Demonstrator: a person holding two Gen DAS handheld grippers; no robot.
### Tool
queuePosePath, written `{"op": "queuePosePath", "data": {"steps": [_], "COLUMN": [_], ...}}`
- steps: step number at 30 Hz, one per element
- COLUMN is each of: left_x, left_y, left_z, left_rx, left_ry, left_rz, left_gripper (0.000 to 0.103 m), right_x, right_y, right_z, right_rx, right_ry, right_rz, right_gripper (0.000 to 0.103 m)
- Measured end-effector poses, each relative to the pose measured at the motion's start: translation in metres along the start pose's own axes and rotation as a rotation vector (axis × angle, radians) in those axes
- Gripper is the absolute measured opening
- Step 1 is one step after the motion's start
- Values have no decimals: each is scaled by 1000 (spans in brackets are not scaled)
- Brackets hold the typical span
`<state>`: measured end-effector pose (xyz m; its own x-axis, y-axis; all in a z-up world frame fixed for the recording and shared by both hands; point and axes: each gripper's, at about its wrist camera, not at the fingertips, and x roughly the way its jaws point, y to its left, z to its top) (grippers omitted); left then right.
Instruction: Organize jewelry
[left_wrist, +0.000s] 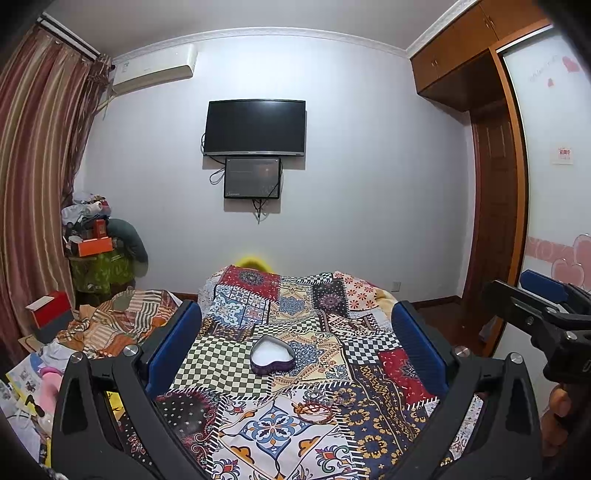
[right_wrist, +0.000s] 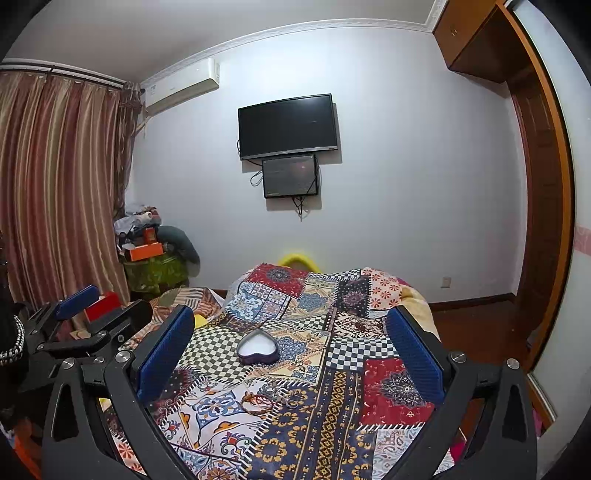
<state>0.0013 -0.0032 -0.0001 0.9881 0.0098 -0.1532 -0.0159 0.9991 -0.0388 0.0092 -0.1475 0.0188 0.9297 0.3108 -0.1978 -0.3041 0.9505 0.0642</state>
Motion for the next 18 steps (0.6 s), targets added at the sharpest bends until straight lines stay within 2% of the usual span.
{"op": "queuePosePath", "data": {"steps": [18], "left_x": [1], "left_y": [2], "left_z": [-2], "left_rx": [-4], "left_ry": [4], "left_rz": [2], "left_gripper": [103], "right_x": [-1], "right_y": [4], "right_z": [-1], "right_rx": [2], "right_ry": [-4], "right_rz": [3], "right_gripper": [103]}}
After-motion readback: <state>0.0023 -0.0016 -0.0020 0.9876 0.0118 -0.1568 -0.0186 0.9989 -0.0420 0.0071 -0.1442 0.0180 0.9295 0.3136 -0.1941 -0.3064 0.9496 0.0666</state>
